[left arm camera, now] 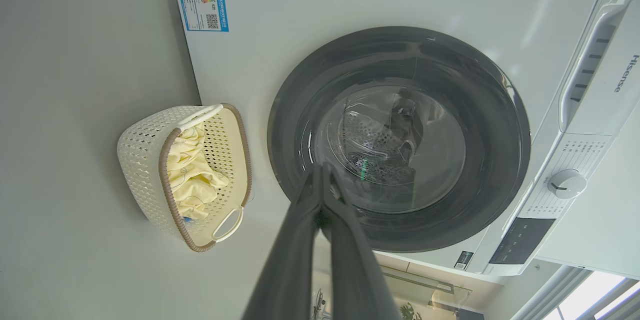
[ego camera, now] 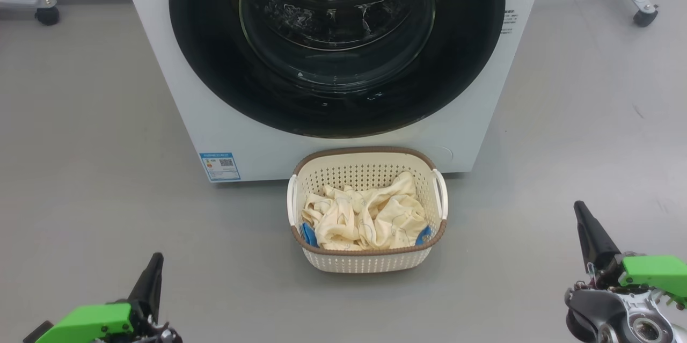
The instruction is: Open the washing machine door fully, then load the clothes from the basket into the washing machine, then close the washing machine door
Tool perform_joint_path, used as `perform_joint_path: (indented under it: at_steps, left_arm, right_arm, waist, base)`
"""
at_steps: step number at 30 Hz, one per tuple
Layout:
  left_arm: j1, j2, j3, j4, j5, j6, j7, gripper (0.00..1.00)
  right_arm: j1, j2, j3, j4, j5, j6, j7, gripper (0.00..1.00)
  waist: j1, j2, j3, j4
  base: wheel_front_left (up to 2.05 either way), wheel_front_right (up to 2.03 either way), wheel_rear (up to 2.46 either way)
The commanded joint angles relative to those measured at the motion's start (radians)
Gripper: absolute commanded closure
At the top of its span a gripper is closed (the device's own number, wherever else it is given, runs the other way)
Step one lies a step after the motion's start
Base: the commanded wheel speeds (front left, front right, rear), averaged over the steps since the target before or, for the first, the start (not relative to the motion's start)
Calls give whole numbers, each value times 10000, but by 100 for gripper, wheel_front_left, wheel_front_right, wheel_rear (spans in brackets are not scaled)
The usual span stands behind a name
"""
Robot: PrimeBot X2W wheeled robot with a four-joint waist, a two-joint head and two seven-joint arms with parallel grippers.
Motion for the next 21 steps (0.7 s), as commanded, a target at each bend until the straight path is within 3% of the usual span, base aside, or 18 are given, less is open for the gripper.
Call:
perform_joint_path:
  at_steps: [1,21]
  left_arm:
    - [-484,97,385,-278,91,-8,57,100]
    - [-487,73,419,-277,119,-8,84,100]
  right_arm:
    - [-564,-195,161,-312,-21,-29,58,100]
    - [-565,-190,154,-311,-27,-29,64,100]
  waist:
    - [0,0,0,0]
    - [0,0,0,0]
  base:
    - [0,0,0]
    - [0,0,0]
